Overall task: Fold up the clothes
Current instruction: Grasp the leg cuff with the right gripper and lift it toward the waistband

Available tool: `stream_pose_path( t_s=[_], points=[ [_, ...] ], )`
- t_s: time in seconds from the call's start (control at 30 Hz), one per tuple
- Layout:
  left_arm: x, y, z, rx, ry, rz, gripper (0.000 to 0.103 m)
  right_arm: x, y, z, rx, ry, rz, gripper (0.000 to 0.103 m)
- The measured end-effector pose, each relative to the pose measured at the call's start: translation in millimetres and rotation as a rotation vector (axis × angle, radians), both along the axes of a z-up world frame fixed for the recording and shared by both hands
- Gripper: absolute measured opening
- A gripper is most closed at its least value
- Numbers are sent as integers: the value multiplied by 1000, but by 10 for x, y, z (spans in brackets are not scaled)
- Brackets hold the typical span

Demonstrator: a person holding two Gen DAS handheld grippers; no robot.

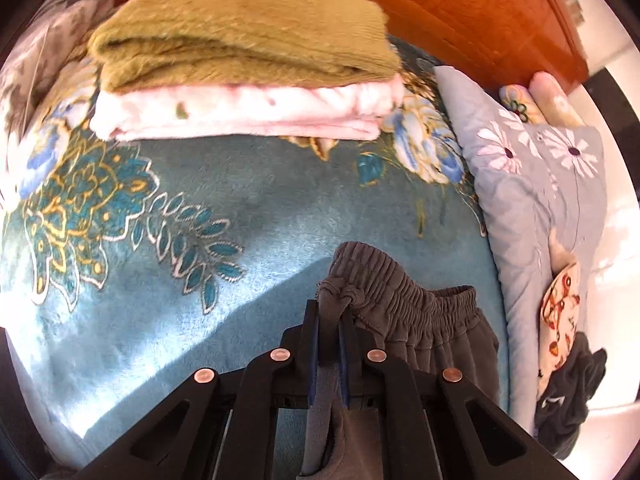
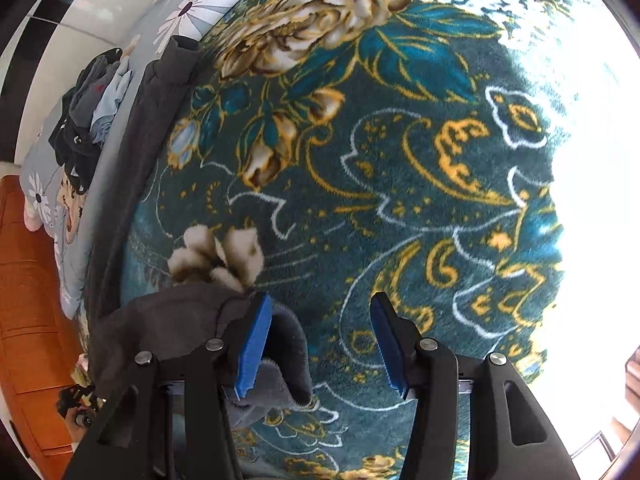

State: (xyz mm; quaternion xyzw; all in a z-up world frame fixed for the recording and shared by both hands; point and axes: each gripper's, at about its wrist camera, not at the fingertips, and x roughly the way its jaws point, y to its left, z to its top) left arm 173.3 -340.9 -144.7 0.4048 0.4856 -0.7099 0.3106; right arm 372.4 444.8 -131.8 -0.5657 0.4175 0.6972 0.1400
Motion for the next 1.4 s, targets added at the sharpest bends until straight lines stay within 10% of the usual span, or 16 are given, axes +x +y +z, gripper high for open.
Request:
stream_pose_path(
  t_s=[0.4,0.47,0.57,0.83,1.07,1.3,1.4],
  points=[
    [54,54,115,29,61,-49,8,78,-381,-339,-152,-1,-80,56],
    [75,35,119,45,74,-44,8,39,-410,-294,-174,33,-103,23],
    [99,38,161,45,85,-52,9,-92,-466,-178,-153,33,-79,8],
    [153,215,248,66,111,-94,9,-301,92,690,28,242,-86,6],
    [21,486,325,-123,-15,-177,9,-263,263,250,100,63,-69,2],
    [81,392,139,-56,-55,-106,12,-554,403,326,255,-5,-22,3],
    [75,407,80,-36,-71,-92,16,-809,468,448,259,83,-15,21]
  ],
)
